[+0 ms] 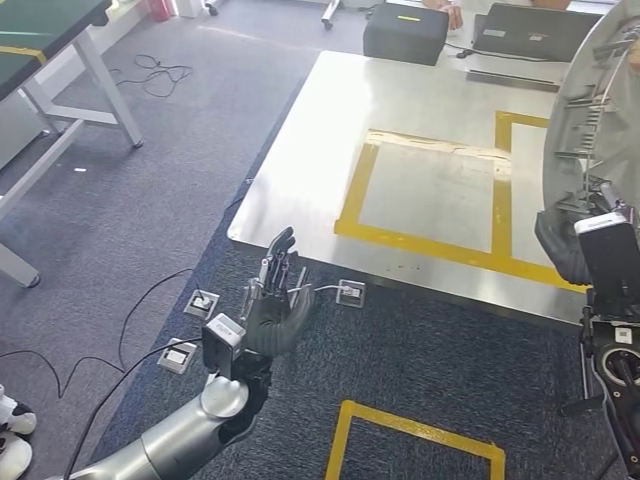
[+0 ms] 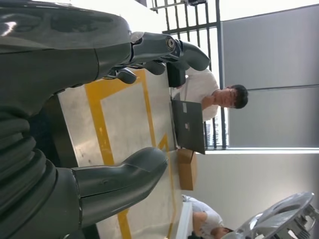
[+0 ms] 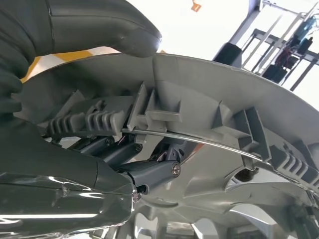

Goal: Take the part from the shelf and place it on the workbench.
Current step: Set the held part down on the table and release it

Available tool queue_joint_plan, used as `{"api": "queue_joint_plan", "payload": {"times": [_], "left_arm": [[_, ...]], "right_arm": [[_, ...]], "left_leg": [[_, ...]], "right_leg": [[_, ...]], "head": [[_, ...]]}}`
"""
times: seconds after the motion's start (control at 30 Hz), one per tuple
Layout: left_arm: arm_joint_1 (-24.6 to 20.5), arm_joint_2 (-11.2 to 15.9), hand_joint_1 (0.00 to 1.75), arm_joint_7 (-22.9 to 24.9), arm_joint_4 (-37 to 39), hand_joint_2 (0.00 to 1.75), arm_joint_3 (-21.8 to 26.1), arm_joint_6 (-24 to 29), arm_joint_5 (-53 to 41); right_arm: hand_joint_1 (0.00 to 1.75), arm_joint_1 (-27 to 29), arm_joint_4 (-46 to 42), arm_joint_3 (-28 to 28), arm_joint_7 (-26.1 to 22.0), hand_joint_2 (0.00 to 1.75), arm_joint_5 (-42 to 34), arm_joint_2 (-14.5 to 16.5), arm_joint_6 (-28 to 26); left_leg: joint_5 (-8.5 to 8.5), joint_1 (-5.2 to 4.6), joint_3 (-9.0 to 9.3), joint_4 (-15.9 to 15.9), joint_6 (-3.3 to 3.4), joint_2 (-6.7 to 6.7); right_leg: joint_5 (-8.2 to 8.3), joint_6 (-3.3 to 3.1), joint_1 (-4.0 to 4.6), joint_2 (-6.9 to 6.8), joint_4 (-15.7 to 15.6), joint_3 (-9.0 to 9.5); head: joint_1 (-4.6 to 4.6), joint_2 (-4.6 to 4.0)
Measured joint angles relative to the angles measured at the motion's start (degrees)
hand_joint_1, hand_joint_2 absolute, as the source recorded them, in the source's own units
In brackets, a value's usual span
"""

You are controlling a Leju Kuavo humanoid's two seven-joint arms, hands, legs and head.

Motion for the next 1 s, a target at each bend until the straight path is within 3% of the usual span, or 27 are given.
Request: {"api": "queue_joint_plan", "payload": {"times": [0.07,0.1,0.13,0.2,0.27,0.37,0.4,0.43,0.47,0.57,0.6,0.63,0.73,0.77,0.8,0.87,0.9,0.93,0.97,1.0], "left_arm": [[0.0,-0.1,0.00,0.0,0.0,1.75,0.0,-0.2,0.0],[0.0,-0.1,0.00,0.0,0.1,1.75,0.0,-0.3,0.0],[0.0,-0.1,0.00,-0.1,0.1,1.75,0.0,-0.4,0.0],[-0.1,-0.1,0.00,-0.1,0.2,1.75,0.0,-0.4,-0.1],[-0.4,-0.1,0.00,-0.2,0.2,1.75,0.0,-0.5,-0.2],[-0.5,-0.1,0.00,-0.2,0.2,1.75,0.0,-0.5,-0.2],[-0.4,-0.1,0.00,-0.2,0.3,1.75,0.0,-0.5,-0.2],[-0.4,-0.1,0.00,-0.2,0.3,1.75,0.0,-0.5,-0.2],[-0.4,-0.1,0.00,-0.2,0.3,1.75,0.0,-0.6,-0.2],[-0.4,-0.1,0.00,-0.2,0.4,1.75,0.0,-0.8,-0.1],[-0.4,-0.1,0.00,-0.3,0.4,1.75,0.0,-0.9,-0.1],[-0.5,-0.1,0.00,-0.3,0.5,1.75,0.0,-0.9,-0.2],[-0.8,-0.3,0.00,-0.8,0.5,1.75,0.0,-0.9,-0.3],[-0.9,-0.4,0.00,-0.9,0.5,1.75,0.0,-0.8,-0.4],[-1.0,-0.6,0.00,-1.0,0.5,1.75,0.0,-0.8,-0.4],[-1.1,-0.7,0.00,-1.0,0.7,1.75,0.0,-0.8,-0.6],[-1.0,-0.8,0.00,-1.1,0.8,1.75,0.0,-0.8,-0.6],[-1.0,-0.8,0.00,-1.1,1.0,1.75,0.0,-0.8,-0.6],[-1.0,-0.9,0.00,-1.2,1.1,1.75,0.0,-0.8,-0.6],[-1.0,-0.9,0.00,-1.3,1.1,1.75,0.0,-0.8,-0.6]], "right_arm": [[1.75,-0.6,1.1,-0.2,0.0,1.75,0.0,-0.2,-0.1],[1.75,-1.0,1.6,-0.4,-0.1,1.75,0.0,-0.3,-0.1],[1.75,-1.4,2.1,-0.5,-0.1,1.75,0.0,-0.4,-0.1],[1.75,-1.9,2.8,-0.9,-0.1,1.75,0.0,-0.5,-0.2],[1.75,-2.4,3.6,-1.3,-0.1,1.75,0.1,-0.6,-0.2],[1.75,-2.9,4.5,-1.7,-0.2,1.75,0.4,-0.6,-0.2],[1.75,-3.0,4.8,-1.8,-0.2,1.75,0.5,-0.6,-0.2],[1.75,-2.9,5.2,-1.8,-0.2,1.75,0.5,-0.6,-0.2],[1.75,-2.9,5.5,-1.8,-0.2,1.75,0.5,-0.6,-0.2],[1.75,-3.1,6.4,-2.0,-0.1,1.75,0.8,-0.6,-0.2],[1.75,-3.3,6.7,-2.1,-0.1,1.75,0.9,-0.6,-0.2],[1.75,-3.4,7.0,-2.2,0.0,1.75,1.1,-0.6,-0.2],[1.75,-3.8,7.8,-2.5,0.4,1.75,1.5,-0.7,0.2],[1.75,-4.1,8.1,-2.6,0.6,1.75,1.6,-0.8,0.3],[1.75,-4.3,8.5,-2.7,0.7,1.75,1.8,-0.9,0.3],[1.75,-4.9,9.4,-2.7,0.9,1.75,2.0,-1.0,0.4],[1.75,-5.0,9.9,-2.7,0.9,1.75,2.1,-1.1,0.4],[1.75,-5.1,10.4,-2.7,1.0,1.75,2.1,-1.2,0.5],[1.75,-5.1,11.0,-2.7,1.1,1.75,2.1,-1.3,0.5],[1.75,-5.2,11.6,-2.7,1.1,1.75,2.1,-1.3,0.6]], "left_leg": [[-1.24,-0.17,1.34,0.1,-0.39,-0.15],[-1.76,-0.26,1.70,0.1,-0.70,-0.24],[-2.12,-0.36,1.99,0.3,-1.04,-0.34],[-2.63,-0.39,2.30,0.6,-1.66,-0.35],[-3.29,-0.34,0.45,4.5,-2.12,0.01],[-6.76,-0.21,-7.44,15.9,-2.73,0.40],[-7.75,-0.19,-9.58,18.0,-2.77,0.42],[-7.75,-0.20,-10.78,18.1,-2.66,0.42],[-6.38,-0.29,-10.87,16.1,-2.40,0.41],[2.57,-0.90,-7.67,3.9,-0.84,0.40],[4.49,-1.11,-6.92,1.5,-0.46,0.39],[5.30,-1.27,-6.58,0.4,-0.27,0.39],[4.92,-0.98,-5.75,-0.1,0.02,0.43],[4.75,-0.79,-5.30,-0.4,0.27,0.45],[4.52,-0.61,-4.85,-0.6,0.49,0.47],[3.88,-0.57,-4.25,-0.6,0.81,0.47],[3.52,-0.51,-3.94,-0.6,0.76,0.45],[3.10,-0.40,-3.56,-0.4,0.65,0.41],[2.61,-0.25,-3.16,-0.2,0.43,0.35],[2.05,-0.09,-2.80,0.2,0.14,0.29]], "right_leg": [[6.92,-0.50,0.15,-0.13,-8.0,0.88],[9.09,-0.79,0.29,-0.11,-10.3,1.29],[9.82,-1.11,0.39,-0.12,-11.5,1.53],[9.48,-1.80,0.38,0.06,-11.6,2.66],[9.12,-2.42,0.24,0.16,-11.7,3.60],[8.01,-2.96,0.39,0.27,-11.8,4.67],[7.52,-3.00,0.50,0.32,-11.8,5.16],[6.98,-3.02,0.61,0.38,-11.8,5.80],[6.40,-3.02,0.73,0.43,-11.8,6.56],[4.72,-2.78,1.07,0.56,-11.8,8.59],[4.24,-2.56,1.14,0.62,-11.7,8.87],[3.84,-2.30,1.12,0.69,-11.7,9.00],[2.49,-1.43,1.05,0.63,-11.3,9.02],[1.52,-1.09,1.03,0.50,-9.6,8.29],[0.14,-0.76,0.92,0.35,-6.6,6.78],[-2.74,-0.05,0.70,0.20,2.1,2.04],[-3.26,0.24,0.53,0.18,5.3,-0.17],[-2.61,0.51,0.33,0.15,6.5,-1.50],[-0.66,0.79,0.10,0.09,5.2,-1.66],[2.19,1.09,-0.17,-0.01,1.8,-0.92]], "head": [[0.25,0.00],[0.33,0.00],[0.46,0.00],[0.51,0.00],[0.39,0.01],[-0.01,0.01],[-0.08,0.00],[-0.14,0.00],[-0.20,0.00],[-0.21,0.00],[-0.14,0.01],[-0.07,0.01],[-0.14,0.01],[-0.06,0.01],[0.04,0.01],[0.25,0.00],[0.26,0.01],[0.26,0.01],[0.27,0.01],[0.28,0.01]]}}
